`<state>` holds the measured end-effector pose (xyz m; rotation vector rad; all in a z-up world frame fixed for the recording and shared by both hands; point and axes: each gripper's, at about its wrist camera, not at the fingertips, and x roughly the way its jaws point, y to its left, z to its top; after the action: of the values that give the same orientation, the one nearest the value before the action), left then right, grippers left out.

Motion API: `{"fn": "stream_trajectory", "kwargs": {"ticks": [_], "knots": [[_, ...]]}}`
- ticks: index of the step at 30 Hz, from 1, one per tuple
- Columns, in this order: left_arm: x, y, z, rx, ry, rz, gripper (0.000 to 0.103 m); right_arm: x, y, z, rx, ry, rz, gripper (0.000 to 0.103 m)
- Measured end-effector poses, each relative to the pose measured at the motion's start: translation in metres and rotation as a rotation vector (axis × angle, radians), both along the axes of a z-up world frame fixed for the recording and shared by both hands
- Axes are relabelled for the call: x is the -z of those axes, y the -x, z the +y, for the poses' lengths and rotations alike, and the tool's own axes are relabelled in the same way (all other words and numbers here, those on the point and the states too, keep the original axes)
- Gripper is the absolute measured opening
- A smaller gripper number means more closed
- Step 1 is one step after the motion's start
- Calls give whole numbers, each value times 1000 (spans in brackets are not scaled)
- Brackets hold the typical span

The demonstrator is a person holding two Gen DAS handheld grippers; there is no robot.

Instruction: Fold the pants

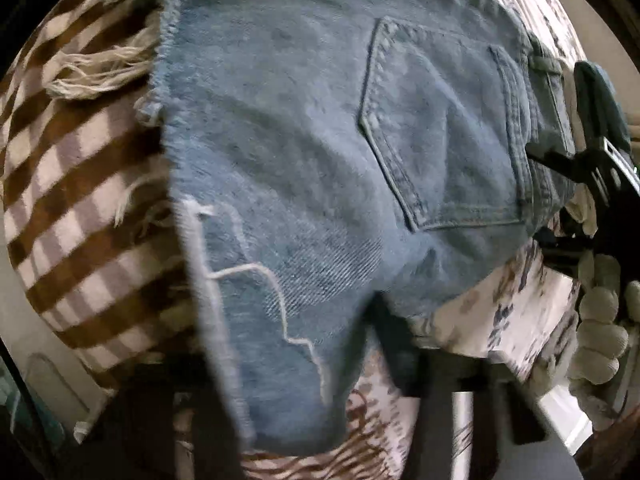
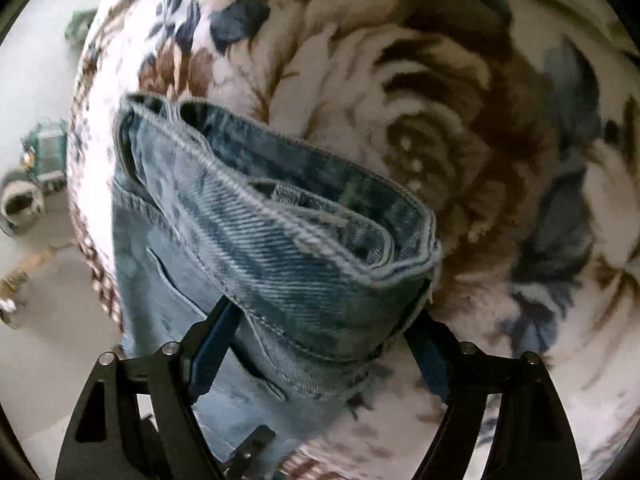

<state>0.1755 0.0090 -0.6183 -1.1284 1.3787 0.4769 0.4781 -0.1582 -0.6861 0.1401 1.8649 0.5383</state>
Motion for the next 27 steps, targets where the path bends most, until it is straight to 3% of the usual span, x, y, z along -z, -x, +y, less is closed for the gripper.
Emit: {"fn": "stream_trajectory", "kwargs": {"ticks": [1,5,10,13,15,17,19,20,22,24,25,27], "knots": [[-1,-6,0,9,-16,-11,23,0,2,-4,23,-19,-1,56],[-20,-11,-2,122,-101,-49,15,-16,13,-23,81,-25,-52,36],[-58,0,8,320,-195,-86,14,-58,42,-40,105,-4,-84,32],[-85,15,32,407,-262,-105,13,-83,74,-62,155,-4,-50,31],[-89,36,48,435,-280,-98,13,-91,100,-71,169,-5,-27,31],[-74,43,48,424,-278,-79,18,-84,128,-74,136,8,-9,36],[-48,58,57,327,-194,-10,28,-69,145,-83,125,38,39,47],[-38,71,66,222,-128,29,36,-61,150,-87,120,64,55,56],[-43,103,77,53,-64,-7,46,-57,159,-95,123,60,59,63],[-56,131,81,-99,-53,-32,84,-60,165,-100,114,54,51,77],[-63,146,83,-179,-40,-47,86,-63,168,-104,107,50,48,83],[-71,175,82,-335,1,-53,87,-67,177,-112,101,45,54,83]]}}
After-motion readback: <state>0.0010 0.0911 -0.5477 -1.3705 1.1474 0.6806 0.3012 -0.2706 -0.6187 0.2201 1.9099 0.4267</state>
